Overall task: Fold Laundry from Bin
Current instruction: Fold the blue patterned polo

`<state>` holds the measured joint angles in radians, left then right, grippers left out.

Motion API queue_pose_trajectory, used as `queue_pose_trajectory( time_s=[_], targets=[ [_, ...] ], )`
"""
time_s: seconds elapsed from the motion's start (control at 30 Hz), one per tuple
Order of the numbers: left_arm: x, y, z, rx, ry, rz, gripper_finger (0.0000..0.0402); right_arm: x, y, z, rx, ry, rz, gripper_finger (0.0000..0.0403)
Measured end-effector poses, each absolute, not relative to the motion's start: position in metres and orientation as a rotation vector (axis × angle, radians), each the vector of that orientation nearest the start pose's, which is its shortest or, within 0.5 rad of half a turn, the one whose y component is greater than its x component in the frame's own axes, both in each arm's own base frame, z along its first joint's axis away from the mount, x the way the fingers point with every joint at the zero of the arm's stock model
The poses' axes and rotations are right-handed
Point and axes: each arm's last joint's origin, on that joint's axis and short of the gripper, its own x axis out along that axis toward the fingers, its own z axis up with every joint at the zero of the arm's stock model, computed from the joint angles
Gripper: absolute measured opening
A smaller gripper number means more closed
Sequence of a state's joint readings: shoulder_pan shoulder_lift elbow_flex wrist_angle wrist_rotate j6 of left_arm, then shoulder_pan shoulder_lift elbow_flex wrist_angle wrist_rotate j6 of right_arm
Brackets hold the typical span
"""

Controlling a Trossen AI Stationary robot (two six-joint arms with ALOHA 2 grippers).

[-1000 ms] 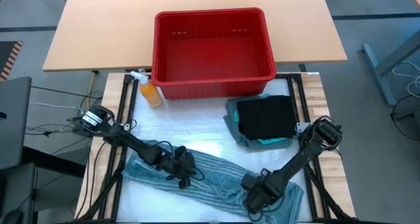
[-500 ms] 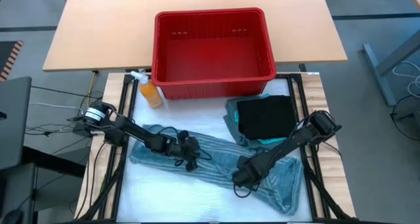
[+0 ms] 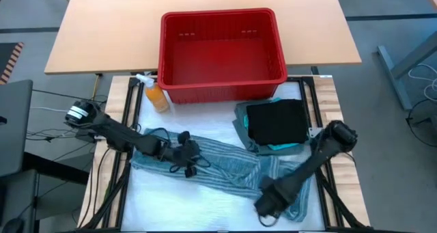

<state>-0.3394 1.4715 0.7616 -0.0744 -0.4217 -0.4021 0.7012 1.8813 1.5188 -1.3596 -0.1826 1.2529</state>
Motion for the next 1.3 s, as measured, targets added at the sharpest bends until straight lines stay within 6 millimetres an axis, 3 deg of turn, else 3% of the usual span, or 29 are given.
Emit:
queue_pose_trajectory(
  time_s=[0.1, 0.23, 0.37, 0.5, 0.67, 0.97, 1.3],
  targets=[
    [0.282, -0.106, 0.197, -0.109, 0.543, 0.047, 0.0127, 0.232, 0.232, 0.231, 0.509, 1.709, -0.661, 0.0220],
    [0.298, -0.124, 0.180, -0.121, 0.467, -0.072, 0.0127, 0.197, 0.237, 0.240, 0.638, 1.487, -0.884, 0.0220],
    [0.320, -0.133, 0.173, -0.118, 0.427, -0.116, 0.0127, 0.157, 0.237, 0.233, 0.722, 1.342, -1.062, 0.0220],
    [0.340, -0.144, 0.176, -0.095, 0.425, -0.169, 0.0127, 0.132, 0.241, 0.213, 0.750, 1.473, -1.144, 0.0220],
    [0.354, -0.151, 0.182, -0.060, 0.456, -0.180, 0.0127, 0.131, 0.242, 0.193, 0.771, 1.502, -1.138, 0.0220],
    [0.356, -0.150, 0.185, -0.056, 0.451, -0.176, 0.0127, 0.130, 0.233, 0.160, 0.809, 1.482, -1.086, 0.0221],
    [0.362, -0.137, 0.179, -0.021, 0.458, -0.122, 0.0127, 0.130, 0.221, 0.137, 0.843, 1.476, -1.071, 0.0217]
  ],
)
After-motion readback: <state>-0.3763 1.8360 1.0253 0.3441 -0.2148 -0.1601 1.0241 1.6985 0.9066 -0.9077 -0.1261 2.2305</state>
